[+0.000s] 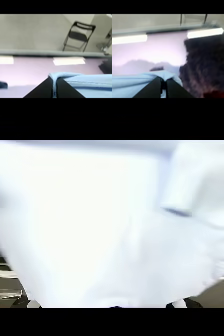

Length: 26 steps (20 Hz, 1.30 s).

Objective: Fold the clothes and pants, and hang the long-sleeved shirts on hangers.

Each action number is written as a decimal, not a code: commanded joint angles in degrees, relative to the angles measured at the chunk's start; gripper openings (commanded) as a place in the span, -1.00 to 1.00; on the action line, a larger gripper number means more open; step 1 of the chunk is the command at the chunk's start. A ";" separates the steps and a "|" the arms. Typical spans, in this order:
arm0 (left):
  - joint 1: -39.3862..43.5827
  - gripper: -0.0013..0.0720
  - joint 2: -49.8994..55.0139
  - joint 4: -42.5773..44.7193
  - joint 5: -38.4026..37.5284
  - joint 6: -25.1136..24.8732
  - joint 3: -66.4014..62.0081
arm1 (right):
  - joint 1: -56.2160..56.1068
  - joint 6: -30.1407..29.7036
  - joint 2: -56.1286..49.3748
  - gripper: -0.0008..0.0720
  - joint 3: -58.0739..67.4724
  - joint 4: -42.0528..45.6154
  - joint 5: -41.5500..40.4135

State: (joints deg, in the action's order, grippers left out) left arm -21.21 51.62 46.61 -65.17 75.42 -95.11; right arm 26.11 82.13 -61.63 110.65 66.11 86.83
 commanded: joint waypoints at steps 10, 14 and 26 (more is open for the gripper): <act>5.95 -0.90 42.77 -3.85 8.31 -4.96 21.66 | -16.06 8.52 -33.88 -0.88 -28.83 0.79 -36.39; 6.60 -0.90 48.92 -4.15 12.44 -4.96 11.65 | -16.09 8.74 -34.16 -0.88 -28.83 0.28 -57.55; 4.90 -0.90 44.94 -2.49 -9.57 -8.57 9.18 | -13.33 8.96 -30.12 -0.87 -28.06 0.04 -26.18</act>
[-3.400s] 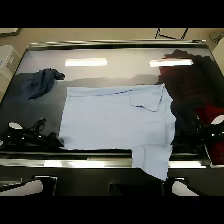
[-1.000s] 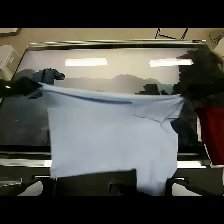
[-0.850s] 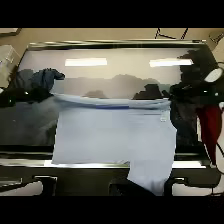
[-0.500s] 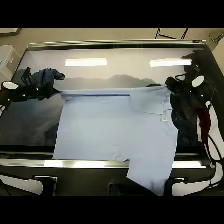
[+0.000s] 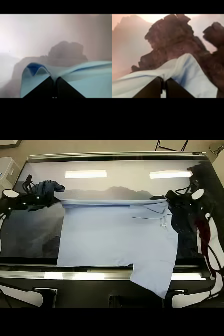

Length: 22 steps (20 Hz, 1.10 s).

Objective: Fold the clothes and pants, and hang the long-sleeved shirts on hangers.

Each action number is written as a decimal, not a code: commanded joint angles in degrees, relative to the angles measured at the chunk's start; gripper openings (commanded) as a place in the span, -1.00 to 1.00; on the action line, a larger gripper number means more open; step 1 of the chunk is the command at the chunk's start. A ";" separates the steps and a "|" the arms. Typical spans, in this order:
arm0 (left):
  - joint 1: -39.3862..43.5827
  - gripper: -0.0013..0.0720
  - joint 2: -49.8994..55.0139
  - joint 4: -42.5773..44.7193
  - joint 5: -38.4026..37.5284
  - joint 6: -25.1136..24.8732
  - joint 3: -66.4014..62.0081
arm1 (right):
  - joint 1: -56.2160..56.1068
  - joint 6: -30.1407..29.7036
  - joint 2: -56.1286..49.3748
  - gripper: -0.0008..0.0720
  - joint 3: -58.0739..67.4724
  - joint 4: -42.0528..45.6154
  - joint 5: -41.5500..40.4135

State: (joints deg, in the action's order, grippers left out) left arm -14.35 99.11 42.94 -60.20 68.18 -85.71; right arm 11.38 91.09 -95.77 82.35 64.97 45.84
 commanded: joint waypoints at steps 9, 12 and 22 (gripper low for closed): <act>-2.71 -0.90 -2.95 13.38 -25.97 3.08 15.39 | 1.53 4.28 6.23 -0.87 -9.27 10.56 35.41; -2.82 -0.90 -2.95 13.51 -26.03 3.15 15.47 | 1.60 5.07 6.23 -0.87 -9.22 12.20 35.89; -8.59 0.22 -7.23 14.53 -30.97 3.04 15.74 | 5.92 2.51 6.56 0.36 -4.81 12.81 46.88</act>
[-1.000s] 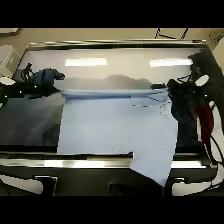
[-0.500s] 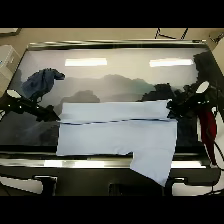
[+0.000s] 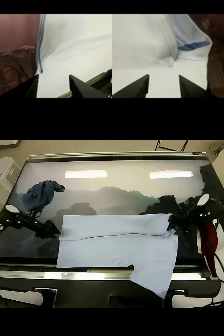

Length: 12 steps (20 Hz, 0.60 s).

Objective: Fold the clothes and pants, and hang the long-sleeved shirts on hangers.

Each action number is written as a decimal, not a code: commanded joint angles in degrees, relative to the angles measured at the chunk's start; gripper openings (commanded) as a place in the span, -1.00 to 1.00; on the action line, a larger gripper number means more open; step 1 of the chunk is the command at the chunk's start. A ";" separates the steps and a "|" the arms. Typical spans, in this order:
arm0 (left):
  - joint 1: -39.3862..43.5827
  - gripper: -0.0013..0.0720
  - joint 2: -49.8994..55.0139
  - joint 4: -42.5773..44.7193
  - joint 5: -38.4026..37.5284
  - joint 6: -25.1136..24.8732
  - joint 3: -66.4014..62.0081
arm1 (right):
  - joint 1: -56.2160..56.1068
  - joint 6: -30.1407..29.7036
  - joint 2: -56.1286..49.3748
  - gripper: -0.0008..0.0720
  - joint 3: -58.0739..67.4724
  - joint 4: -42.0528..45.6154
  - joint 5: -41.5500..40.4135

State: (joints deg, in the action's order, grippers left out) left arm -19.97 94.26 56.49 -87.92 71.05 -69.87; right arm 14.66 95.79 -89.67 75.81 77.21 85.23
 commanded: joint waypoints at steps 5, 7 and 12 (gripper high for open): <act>-8.52 0.21 -13.40 6.56 -0.44 -2.40 19.71 | 10.99 -4.50 9.77 0.39 -11.15 2.10 8.00; -9.09 0.20 -17.64 5.95 3.50 -5.53 30.01 | 12.37 -5.05 12.94 0.39 -15.67 2.10 5.33; -9.22 0.20 -19.61 4.39 7.61 -8.26 37.66 | 12.52 -5.66 14.56 0.39 -18.47 1.86 5.81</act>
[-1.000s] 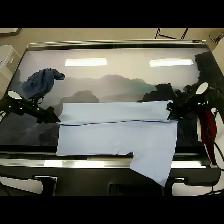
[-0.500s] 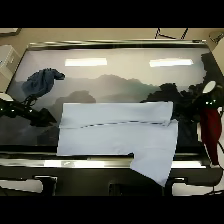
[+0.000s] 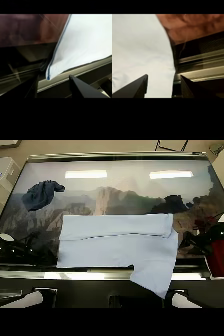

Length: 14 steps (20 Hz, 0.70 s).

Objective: Fold the clothes and pants, and hang the long-sleeved shirts on hangers.

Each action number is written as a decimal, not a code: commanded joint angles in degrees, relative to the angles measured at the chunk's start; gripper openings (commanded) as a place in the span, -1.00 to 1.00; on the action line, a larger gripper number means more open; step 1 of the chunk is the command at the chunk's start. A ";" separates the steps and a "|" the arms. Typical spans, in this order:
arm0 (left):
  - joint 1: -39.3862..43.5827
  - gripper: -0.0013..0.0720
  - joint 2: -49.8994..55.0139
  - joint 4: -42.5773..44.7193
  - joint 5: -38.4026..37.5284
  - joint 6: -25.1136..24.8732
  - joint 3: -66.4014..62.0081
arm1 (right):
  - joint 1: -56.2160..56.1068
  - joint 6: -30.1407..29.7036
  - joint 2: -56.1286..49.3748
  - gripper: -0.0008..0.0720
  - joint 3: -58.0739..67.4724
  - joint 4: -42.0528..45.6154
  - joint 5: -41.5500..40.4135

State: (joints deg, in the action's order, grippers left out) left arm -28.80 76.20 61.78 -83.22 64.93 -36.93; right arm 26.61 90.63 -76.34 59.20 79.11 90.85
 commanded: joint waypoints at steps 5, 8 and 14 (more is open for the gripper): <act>-0.39 0.20 -1.51 -3.52 6.01 -1.90 6.60 | 0.57 -0.50 1.22 0.39 -1.86 -0.04 0.22; -0.39 -0.08 -1.51 -5.49 6.75 -1.92 7.78 | 0.57 -0.48 1.22 0.39 -1.92 -0.02 0.31; -0.42 -0.90 -1.55 -6.32 6.32 -1.95 7.89 | 0.57 -3.43 5.14 0.43 -13.42 -0.63 -1.77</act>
State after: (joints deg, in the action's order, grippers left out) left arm -29.15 74.72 56.36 -76.55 63.00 -29.21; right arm 27.14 88.53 -73.28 51.68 78.83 90.91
